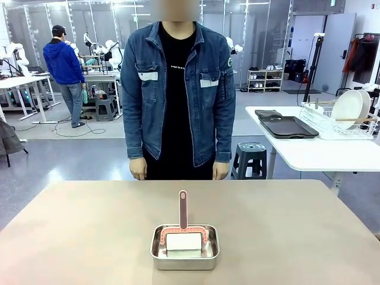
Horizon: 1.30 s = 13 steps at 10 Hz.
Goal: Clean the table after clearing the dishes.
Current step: Place the Lint Roller back on top of the Airtight Container.
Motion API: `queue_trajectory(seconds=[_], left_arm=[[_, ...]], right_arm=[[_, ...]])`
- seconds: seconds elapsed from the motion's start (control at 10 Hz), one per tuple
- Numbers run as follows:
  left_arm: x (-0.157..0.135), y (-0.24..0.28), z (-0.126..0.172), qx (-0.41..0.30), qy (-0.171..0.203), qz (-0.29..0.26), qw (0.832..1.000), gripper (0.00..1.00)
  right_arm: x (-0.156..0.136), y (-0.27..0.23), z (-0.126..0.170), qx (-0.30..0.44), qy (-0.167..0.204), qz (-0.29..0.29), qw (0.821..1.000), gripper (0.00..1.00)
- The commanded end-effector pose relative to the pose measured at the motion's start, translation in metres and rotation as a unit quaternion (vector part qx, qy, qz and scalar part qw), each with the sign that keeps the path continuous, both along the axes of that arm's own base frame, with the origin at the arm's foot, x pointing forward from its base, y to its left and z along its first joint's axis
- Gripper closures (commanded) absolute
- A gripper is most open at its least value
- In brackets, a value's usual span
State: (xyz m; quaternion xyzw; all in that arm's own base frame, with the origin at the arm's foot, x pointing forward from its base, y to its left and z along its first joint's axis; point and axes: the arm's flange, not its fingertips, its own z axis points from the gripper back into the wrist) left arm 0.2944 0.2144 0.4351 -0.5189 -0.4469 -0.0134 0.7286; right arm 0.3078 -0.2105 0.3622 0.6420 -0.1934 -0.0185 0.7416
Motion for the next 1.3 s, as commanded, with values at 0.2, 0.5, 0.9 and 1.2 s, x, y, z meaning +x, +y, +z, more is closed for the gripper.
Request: queue_trajectory(seconds=[0.2,0.5,0.9,1.2], left_arm=[[-0.0026,0.0017,0.0027,-0.005,0.002,-0.003,1.0,0.0],[-0.0026,0.0017,0.0027,-0.005,0.002,-0.003,1.0,0.0],[-0.0026,0.0017,0.0027,-0.005,0.002,-0.003,1.0,0.0],[-0.0026,0.0017,0.0027,-0.005,0.002,-0.003,1.0,0.0]], right_arm=[[0.0004,-0.0018,0.0016,0.002,-0.003,-0.005,1.0,0.0],[0.0004,-0.0018,0.0016,0.002,-0.003,-0.005,1.0,0.0],[0.0004,-0.0018,0.0016,0.002,-0.003,-0.005,1.0,0.0],[0.0004,-0.0018,0.0016,0.002,-0.003,-0.005,1.0,0.0]])
